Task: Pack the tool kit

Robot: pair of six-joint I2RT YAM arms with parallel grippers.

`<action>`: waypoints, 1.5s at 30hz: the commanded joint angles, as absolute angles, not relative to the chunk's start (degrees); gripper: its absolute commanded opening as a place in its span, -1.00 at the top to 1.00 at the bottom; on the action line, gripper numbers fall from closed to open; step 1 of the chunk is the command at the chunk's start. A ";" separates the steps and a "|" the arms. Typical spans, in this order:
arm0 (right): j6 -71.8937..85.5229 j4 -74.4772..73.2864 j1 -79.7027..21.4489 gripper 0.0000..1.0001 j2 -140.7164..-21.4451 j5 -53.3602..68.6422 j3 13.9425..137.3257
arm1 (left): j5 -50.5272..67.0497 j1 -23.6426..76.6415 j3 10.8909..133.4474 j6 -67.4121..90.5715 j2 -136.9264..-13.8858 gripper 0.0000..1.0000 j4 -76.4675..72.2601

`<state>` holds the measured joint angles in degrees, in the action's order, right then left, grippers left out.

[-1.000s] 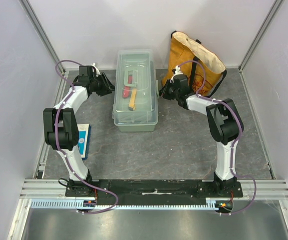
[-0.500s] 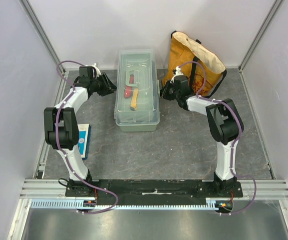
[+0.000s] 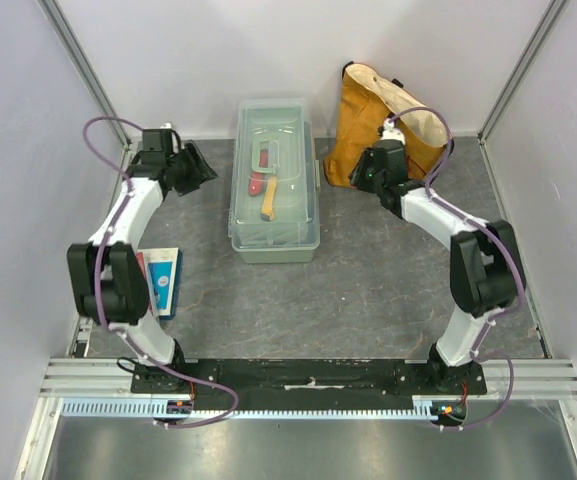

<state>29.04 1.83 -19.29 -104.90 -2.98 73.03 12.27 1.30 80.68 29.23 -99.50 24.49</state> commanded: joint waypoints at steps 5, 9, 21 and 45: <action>26.45 -11.32 -16.70 -0.07 -83.80 -14.76 66.46 | 4.74 -1.58 73.14 23.38 -76.84 -0.61 32.07; 25.24 -17.65 -15.82 -0.56 -72.89 -16.08 63.38 | 10.00 -1.58 68.04 22.94 -65.69 -0.69 35.77; 22.50 -35.67 -15.56 -0.96 -42.48 -20.04 61.53 | 12.40 -1.58 59.86 16.97 -33.86 -0.74 46.83; 23.73 -49.92 -15.56 -0.96 -20.21 -22.59 59.77 | 10.29 -1.58 58.35 16.79 -19.16 -0.86 55.90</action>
<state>23.92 -49.34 -15.57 -19.66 -22.37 58.65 10.61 -1.74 56.88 17.74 -19.68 55.75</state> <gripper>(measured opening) 0.980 0.925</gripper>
